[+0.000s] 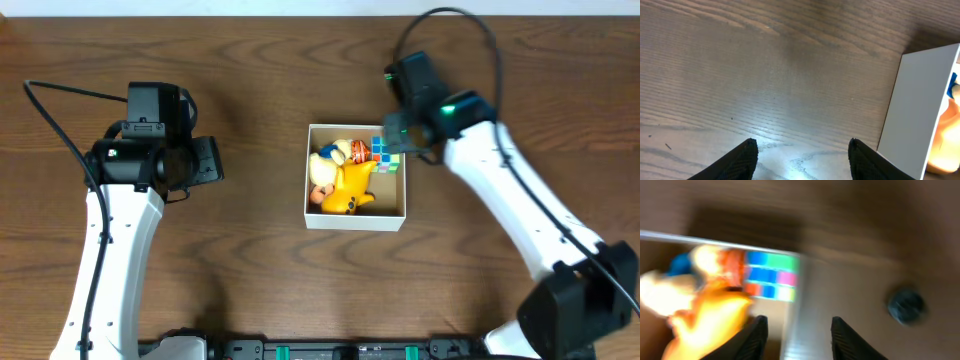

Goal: Pack container
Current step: 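Withdraw the right gripper and move it to the dark round toy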

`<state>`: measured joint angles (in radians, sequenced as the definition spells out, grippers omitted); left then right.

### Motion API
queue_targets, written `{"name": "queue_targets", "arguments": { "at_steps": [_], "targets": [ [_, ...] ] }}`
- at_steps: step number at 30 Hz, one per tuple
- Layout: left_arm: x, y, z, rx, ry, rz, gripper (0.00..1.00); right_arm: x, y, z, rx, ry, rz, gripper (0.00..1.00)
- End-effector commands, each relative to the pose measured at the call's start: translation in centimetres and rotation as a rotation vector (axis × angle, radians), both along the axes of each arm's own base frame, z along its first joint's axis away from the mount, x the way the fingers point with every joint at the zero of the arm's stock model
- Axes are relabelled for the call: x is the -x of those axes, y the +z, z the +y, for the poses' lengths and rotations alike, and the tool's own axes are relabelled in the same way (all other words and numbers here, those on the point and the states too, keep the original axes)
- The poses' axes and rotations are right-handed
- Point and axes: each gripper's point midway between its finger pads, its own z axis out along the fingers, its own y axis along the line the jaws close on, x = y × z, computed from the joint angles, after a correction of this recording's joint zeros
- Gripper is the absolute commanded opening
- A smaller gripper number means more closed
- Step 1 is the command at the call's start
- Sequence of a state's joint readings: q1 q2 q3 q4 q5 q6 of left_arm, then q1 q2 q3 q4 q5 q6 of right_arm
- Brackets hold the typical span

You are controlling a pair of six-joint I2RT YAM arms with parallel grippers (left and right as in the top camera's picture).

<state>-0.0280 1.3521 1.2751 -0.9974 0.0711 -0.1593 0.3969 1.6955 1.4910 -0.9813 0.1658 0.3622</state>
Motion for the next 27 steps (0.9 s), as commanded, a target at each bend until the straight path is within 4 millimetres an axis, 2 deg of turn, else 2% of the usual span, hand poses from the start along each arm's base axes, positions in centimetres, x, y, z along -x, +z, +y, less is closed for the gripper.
{"name": "queue_targets", "arguments": {
  "at_steps": [1, 4, 7, 9, 12, 16, 23, 27],
  "targets": [
    [-0.2, 0.6, 0.3, -0.015, -0.002, -0.014, 0.61, 0.5, 1.7, -6.4, -0.009, -0.344, -0.022, 0.66],
    [-0.2, 0.6, 0.3, -0.015, -0.002, -0.014, 0.61, 2.2, 1.1, -10.9, -0.019, -0.504, 0.06, 0.81],
    [-0.2, 0.6, 0.3, -0.015, -0.002, -0.014, 0.61, 3.2, 0.4, -14.4, -0.036, -0.609, 0.127, 0.96],
    [-0.2, 0.6, 0.3, -0.015, -0.002, -0.014, 0.61, 3.5, -0.2, -16.1, -0.05, -0.633, 0.154, 0.99],
    [-0.2, 0.6, 0.3, -0.015, -0.002, -0.014, 0.61, 3.6, -1.4, -17.4, -0.068, -0.64, 0.2, 0.99],
    [-0.2, 0.6, 0.3, -0.015, -0.002, -0.014, 0.61, 3.3, -3.9, -18.0, -0.052, -0.644, 0.257, 0.99],
    [-0.2, 0.6, 0.3, -0.015, -0.002, -0.014, 0.61, 2.4, -9.1, -17.3, -0.035, -0.602, 0.378, 0.99],
    [-0.2, 0.6, 0.3, -0.015, -0.002, -0.014, 0.61, 2.1, -11.1, -17.2, -0.029, -0.584, 0.413, 0.99]
  ]
}}
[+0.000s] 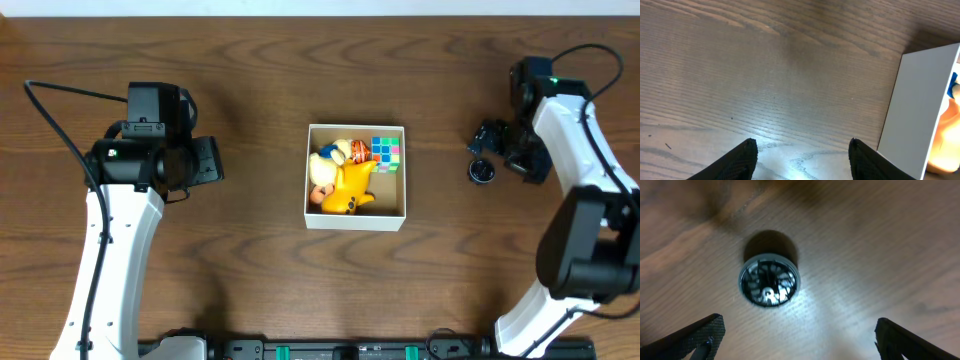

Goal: Pack container
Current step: 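Withdraw the right gripper and move it to the dark round toy, then lower the right gripper and grasp the dark round toy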

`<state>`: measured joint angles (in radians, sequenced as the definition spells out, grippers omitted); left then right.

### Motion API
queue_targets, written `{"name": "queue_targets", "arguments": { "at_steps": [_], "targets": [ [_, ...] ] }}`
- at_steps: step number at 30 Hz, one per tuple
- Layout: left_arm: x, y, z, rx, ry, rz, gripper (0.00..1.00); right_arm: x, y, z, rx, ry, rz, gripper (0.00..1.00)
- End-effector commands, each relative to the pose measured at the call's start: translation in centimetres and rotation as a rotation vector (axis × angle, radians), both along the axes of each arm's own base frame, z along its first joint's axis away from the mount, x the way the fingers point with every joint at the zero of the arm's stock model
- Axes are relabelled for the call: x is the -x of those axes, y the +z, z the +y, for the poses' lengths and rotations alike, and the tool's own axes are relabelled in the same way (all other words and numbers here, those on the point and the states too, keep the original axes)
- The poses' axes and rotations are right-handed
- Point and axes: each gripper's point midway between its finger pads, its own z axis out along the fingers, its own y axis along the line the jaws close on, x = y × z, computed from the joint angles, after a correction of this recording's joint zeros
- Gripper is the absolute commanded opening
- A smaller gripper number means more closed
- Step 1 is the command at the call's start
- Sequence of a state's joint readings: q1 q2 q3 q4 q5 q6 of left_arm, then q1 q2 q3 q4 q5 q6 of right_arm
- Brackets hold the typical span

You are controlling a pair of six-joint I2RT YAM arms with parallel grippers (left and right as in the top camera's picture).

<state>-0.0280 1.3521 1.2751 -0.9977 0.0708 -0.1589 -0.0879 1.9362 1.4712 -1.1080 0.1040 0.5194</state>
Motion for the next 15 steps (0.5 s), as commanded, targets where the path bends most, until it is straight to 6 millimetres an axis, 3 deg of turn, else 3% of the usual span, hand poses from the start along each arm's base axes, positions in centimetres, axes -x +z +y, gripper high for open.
{"name": "queue_targets", "arguments": {
  "at_steps": [1, 15],
  "targets": [
    [-0.2, 0.6, 0.3, -0.014, -0.002, -0.015, 0.61, 0.0, -1.7, 0.6, -0.02, 0.048, 0.038, 0.99],
    [-0.2, 0.6, 0.3, -0.014, -0.002, -0.015, 0.61, -1.3, -5.6, 1.6, -0.042, 0.112, 0.057, 0.99]
  ]
}}
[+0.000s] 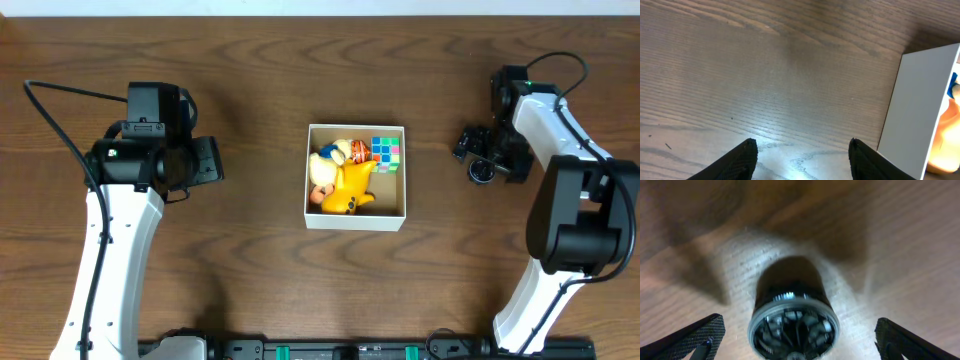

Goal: Pack container
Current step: 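Lower the right gripper and grasp the dark round toy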

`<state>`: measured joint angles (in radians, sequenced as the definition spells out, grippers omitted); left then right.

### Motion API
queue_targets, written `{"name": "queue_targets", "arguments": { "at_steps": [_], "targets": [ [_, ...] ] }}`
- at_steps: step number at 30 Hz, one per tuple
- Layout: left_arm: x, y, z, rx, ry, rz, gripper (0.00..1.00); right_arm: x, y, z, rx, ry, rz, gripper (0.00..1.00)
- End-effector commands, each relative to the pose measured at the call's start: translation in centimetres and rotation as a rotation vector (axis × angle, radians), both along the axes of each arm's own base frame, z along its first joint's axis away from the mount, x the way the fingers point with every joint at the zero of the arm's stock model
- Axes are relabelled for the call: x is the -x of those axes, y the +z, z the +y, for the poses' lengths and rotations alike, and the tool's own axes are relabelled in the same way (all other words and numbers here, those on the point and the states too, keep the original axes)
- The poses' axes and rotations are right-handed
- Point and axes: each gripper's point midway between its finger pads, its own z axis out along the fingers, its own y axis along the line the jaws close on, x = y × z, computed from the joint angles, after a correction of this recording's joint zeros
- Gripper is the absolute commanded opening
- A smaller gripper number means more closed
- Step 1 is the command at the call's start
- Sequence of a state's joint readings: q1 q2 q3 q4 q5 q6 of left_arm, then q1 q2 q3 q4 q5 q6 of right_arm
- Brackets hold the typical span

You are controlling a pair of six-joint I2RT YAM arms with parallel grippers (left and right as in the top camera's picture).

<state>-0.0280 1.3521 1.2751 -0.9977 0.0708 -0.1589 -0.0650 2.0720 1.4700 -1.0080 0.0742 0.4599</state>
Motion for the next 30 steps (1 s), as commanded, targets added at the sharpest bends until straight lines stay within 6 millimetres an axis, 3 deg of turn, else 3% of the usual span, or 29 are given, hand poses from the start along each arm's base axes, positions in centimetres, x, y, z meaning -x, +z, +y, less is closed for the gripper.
{"name": "queue_targets", "arguments": {
  "at_steps": [1, 14, 26, 30],
  "targets": [
    [-0.2, 0.6, 0.3, -0.014, -0.002, -0.015, 0.61, 0.1, -0.9, 0.4, -0.008, 0.031, 0.019, 0.99],
    [-0.2, 0.6, 0.3, -0.014, -0.002, -0.015, 0.61, -0.1, -2.7, 0.7, -0.028, 0.058, 0.035, 0.99],
    [-0.2, 0.6, 0.3, -0.014, -0.002, -0.014, 0.61, 0.0, -2.7, 1.0, -0.047, 0.062, 0.035, 0.64],
    [-0.2, 0.6, 0.3, -0.014, -0.002, -0.014, 0.61, 0.0, -2.7, 1.0, -0.047, 0.062, 0.036, 0.59]
  ]
}}
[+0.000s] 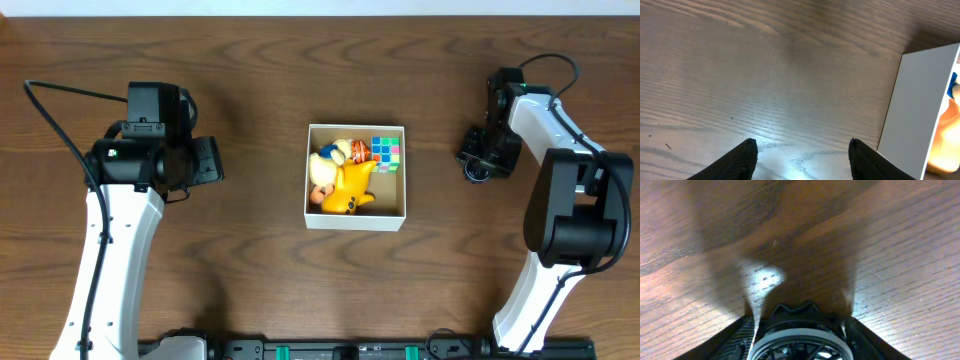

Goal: Pack container
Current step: 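Lower the right gripper and grasp the dark round toy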

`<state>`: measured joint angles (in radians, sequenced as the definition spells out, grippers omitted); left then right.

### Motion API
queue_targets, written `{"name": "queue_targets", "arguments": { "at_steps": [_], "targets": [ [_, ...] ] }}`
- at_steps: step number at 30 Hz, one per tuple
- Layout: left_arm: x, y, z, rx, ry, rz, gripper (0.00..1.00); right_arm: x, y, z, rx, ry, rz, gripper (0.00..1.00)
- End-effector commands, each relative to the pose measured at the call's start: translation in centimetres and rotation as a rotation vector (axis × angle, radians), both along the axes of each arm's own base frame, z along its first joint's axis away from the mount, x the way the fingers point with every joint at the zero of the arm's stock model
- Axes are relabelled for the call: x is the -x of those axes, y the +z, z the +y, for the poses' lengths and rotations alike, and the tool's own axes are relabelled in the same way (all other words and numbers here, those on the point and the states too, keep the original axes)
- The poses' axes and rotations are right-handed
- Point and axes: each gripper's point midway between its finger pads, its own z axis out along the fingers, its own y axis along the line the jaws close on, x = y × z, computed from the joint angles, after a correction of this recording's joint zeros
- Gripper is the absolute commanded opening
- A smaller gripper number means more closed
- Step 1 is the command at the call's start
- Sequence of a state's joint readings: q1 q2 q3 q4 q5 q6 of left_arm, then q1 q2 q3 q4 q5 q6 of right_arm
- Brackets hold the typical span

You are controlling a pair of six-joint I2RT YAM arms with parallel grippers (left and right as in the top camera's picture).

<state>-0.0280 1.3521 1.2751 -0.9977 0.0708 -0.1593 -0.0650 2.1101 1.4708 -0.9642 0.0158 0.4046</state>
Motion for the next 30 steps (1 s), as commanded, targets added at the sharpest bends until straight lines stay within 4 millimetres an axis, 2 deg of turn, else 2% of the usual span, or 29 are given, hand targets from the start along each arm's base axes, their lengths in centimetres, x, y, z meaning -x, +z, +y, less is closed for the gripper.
{"name": "queue_targets", "arguments": {
  "at_steps": [1, 14, 18, 19, 22, 24, 27, 30],
  "targets": [
    [-0.2, 0.6, 0.3, -0.014, -0.002, -0.014, 0.61, 0.8, -1.3, 0.0, 0.014, 0.01, 0.044, 0.58],
    [-0.2, 0.6, 0.3, -0.015, -0.002, -0.013, 0.61, 1.0, -1.3, 0.0, 0.014, 0.011, 0.056, 0.31],
    [-0.2, 0.6, 0.3, -0.015, -0.002, -0.013, 0.61, 0.9, -0.5, 0.0, 0.016, 0.012, 0.046, 0.29],
    [-0.2, 0.6, 0.3, -0.015, -0.002, -0.013, 0.61, 0.7, 0.1, 0.0, 0.019, 0.017, 0.033, 0.29],
    [-0.2, 0.6, 0.3, -0.015, -0.002, -0.013, 0.61, -0.6, 3.6, 0.2, 0.05, 0.057, -0.042, 0.29],
    [-0.2, 0.6, 0.3, -0.015, -0.002, -0.013, 0.61, -1.4, 6.5, 0.7, 0.077, 0.092, -0.106, 0.29],
    [-0.2, 0.6, 0.3, -0.015, -0.002, -0.013, 0.61, -2.4, 11.4, 2.8, 0.085, 0.155, -0.223, 0.29],
    [-0.2, 0.6, 0.3, -0.015, -0.002, -0.013, 0.61, -2.4, 15.2, 5.5, 0.077, 0.215, -0.316, 0.29]
  ]
}}
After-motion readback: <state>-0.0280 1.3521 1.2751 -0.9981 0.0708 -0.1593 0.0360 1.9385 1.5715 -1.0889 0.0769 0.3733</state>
